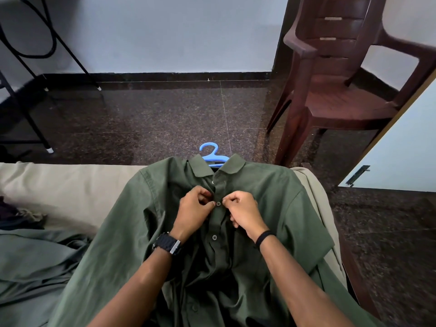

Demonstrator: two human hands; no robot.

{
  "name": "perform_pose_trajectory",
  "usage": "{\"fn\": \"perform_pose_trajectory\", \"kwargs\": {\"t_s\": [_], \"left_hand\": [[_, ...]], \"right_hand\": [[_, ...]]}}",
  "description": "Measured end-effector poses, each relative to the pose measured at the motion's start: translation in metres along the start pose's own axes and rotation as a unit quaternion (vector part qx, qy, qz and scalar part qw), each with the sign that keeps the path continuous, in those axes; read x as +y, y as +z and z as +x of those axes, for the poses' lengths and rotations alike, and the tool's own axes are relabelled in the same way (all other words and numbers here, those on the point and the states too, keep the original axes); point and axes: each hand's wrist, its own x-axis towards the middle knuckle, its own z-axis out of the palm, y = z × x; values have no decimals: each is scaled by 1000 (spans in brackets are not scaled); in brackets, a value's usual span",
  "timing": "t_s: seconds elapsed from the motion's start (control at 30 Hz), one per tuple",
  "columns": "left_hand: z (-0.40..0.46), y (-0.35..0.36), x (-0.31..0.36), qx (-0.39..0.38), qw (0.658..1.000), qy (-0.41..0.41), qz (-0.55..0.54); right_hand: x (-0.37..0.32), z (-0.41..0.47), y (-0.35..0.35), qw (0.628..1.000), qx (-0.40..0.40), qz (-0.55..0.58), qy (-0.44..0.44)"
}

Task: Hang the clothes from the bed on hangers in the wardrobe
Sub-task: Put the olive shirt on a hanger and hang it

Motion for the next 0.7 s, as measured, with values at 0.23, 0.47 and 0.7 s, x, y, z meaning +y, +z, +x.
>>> {"fn": "perform_pose_trajectory", "kwargs": {"t_s": [0.23,0.47,0.7], "left_hand": [[23,-1,17,104,992,70,1],[32,-2,26,34,990,84,107],[32,-1,21,34,992,83,90]], "right_hand": [[-29,17,14,995,64,36,-74],[-39,33,26,990,131,-59,-1],[-50,41,34,974,165,-140,67]]}}
